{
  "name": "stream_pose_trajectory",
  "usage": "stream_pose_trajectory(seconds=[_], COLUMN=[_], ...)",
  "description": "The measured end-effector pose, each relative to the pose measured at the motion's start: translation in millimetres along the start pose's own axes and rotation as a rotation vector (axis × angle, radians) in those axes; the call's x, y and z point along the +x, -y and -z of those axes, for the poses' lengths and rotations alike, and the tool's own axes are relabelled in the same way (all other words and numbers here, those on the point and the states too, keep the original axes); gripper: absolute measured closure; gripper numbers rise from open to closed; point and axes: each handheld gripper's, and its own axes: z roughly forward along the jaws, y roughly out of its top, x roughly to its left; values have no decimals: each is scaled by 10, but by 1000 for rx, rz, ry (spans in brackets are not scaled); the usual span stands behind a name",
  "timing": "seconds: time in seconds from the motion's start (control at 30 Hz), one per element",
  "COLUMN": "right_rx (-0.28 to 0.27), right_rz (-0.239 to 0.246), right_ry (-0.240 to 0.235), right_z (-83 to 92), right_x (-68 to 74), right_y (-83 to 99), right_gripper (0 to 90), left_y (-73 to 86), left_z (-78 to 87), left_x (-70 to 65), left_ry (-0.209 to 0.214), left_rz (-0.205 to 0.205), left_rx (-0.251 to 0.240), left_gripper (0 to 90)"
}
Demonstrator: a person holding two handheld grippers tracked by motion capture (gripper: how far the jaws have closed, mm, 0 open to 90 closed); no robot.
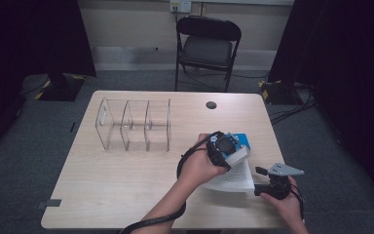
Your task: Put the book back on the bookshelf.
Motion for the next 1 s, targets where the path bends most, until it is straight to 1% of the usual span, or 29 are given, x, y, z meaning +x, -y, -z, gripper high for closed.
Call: stream_pose_trajectory(seconds=[0.03, 0.07, 0.1, 0.13, 0.2, 0.27, 0.37, 0.43, 0.47, 0.5, 0.57, 0.6, 0.67, 0.73, 0.83, 0.9, 1.0], right_rx=[-3, -13, -21, -34, -50, -45, -53, -64, -67, -72, -76, -85, -94, -91, -84, -83, -82], right_rz=[-2, -5, -6, 14, 21, 20, 22, 39, 53, 55, 50, 45, 41, 50, 57, 36, 26], right_ry=[-5, -5, -3, -1, -5, -1, -8, -5, -4, 1, -7, -11, -20, -22, -21, -27, -33], right_z=[-2, -4, 2, 5, 18, 14, 10, 10, 9, 9, 2, 0, 3, 11, 10, 2, -13], right_x=[5, 7, 13, 18, 23, 19, 15, 25, 26, 33, 36, 34, 42, 51, 61, 53, 54], right_y=[-7, -13, -27, -43, -73, -81, -78, -92, -106, -115, -130, -136, -147, -169, -178, -153, -123], right_gripper=[250, 249, 248, 246, 230, 185, 169, 162, 152, 143, 141, 140, 144, 145, 145, 146, 147], left_y=[2, 8, 15, 19, 28, 36, 50, 51, 53, 54, 61, 61, 62, 59, 63, 64, 57], left_z=[3, 3, 5, 13, 25, 34, 44, 56, 58, 64, 75, 82, 87, 91, 92, 97, 97], left_x=[4, 0, 0, 6, 2, 6, 0, 5, 6, 6, 5, 3, 0, -9, -10, -9, -7], left_ry=[1, -2, 4, 10, 8, 15, 19, 15, 17, 16, 15, 11, 17, 14, 13, 13, 15], left_rz=[-10, -10, -6, -10, -11, -13, -5, -18, -18, -18, -14, -15, -24, -31, -27, -28, -28], left_rx=[7, 6, 1, 3, 0, -2, -11, -4, -5, -4, -10, -10, -7, 1, -1, -2, 3], left_gripper=[754, 754, 754, 754, 755, 755, 755, 755, 756, 756, 756, 756, 756, 756, 756, 756, 756])
